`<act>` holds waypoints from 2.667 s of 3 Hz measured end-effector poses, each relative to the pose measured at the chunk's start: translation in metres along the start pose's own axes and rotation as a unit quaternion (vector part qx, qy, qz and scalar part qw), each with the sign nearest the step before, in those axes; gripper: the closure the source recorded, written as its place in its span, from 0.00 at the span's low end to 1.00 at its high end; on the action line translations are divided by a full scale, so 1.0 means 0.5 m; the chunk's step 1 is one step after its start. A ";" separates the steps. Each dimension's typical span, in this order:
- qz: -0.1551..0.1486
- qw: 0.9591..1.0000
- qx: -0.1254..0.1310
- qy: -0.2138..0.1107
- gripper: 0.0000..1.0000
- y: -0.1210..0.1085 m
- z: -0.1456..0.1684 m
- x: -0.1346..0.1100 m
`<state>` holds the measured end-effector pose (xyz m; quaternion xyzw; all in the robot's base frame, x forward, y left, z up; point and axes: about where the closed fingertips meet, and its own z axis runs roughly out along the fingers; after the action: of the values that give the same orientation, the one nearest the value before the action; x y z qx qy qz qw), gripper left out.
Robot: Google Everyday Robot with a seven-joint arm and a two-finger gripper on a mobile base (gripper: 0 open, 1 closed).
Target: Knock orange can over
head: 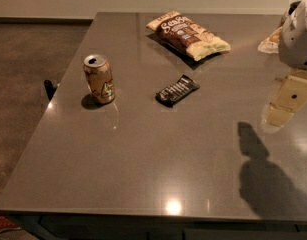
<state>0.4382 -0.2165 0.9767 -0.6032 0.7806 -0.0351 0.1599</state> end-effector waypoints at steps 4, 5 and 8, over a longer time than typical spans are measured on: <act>-0.002 0.994 -0.039 -0.100 0.00 -0.007 0.061 -0.156; -0.006 0.987 -0.068 -0.147 0.00 -0.012 0.110 -0.241; 0.020 0.951 -0.114 -0.287 0.00 -0.045 0.210 -0.497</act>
Offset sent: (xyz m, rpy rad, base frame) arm 0.0115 0.0240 -0.0058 0.0760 -0.0026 0.0034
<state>0.5445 0.0287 0.9344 -0.5861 0.7126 0.2317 0.3083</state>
